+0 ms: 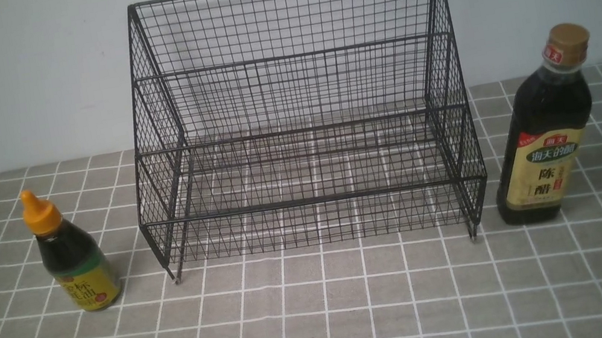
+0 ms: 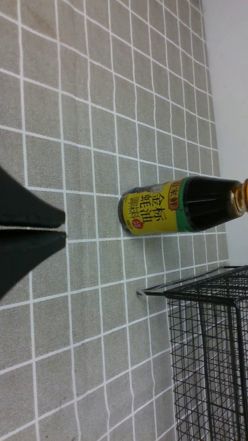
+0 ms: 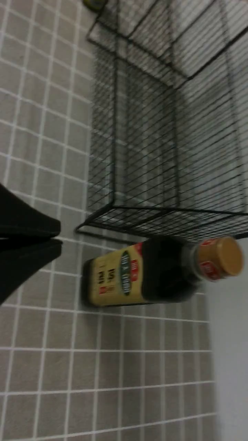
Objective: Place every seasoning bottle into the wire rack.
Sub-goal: Use the right arm to grab the condiment bottle closest to it, then use the right arm to put the condiment bottle back on the shelf
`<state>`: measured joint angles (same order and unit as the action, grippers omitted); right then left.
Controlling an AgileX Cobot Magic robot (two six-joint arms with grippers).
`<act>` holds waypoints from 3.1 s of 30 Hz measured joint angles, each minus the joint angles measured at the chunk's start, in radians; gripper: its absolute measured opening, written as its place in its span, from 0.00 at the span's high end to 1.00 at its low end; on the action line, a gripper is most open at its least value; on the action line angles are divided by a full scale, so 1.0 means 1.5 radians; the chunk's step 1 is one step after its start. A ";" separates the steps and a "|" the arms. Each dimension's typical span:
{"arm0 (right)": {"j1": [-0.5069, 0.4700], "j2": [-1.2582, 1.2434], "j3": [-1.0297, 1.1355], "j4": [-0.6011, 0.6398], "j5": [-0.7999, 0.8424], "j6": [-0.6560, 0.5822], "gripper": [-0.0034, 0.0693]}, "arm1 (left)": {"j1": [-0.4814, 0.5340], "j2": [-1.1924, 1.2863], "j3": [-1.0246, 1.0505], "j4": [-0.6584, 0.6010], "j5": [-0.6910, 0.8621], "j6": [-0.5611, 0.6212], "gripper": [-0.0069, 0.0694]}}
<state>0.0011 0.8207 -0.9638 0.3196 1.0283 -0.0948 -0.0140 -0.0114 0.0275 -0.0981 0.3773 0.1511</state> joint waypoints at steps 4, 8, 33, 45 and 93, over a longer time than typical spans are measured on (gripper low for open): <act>0.001 0.151 -0.164 -0.032 0.079 0.001 0.83 | 0.000 0.000 0.000 0.000 0.000 0.000 0.92; 0.027 0.262 -0.272 -0.046 0.099 0.001 0.63 | 0.000 0.000 0.000 0.000 0.000 0.000 0.92; 0.093 0.545 -0.331 -0.152 -0.029 0.053 0.45 | 0.000 0.000 0.000 0.000 0.000 0.000 0.92; 0.093 0.526 -0.349 -0.149 0.032 0.030 0.51 | 0.000 0.000 0.000 0.000 0.000 0.000 0.92; 0.227 0.655 -0.578 -0.077 0.064 0.063 0.51 | 0.000 0.000 0.000 0.000 0.000 0.000 0.92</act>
<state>0.3417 1.8032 -1.8303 0.2047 1.1245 0.0000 -0.0140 -0.0114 0.0275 -0.0981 0.3773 0.1511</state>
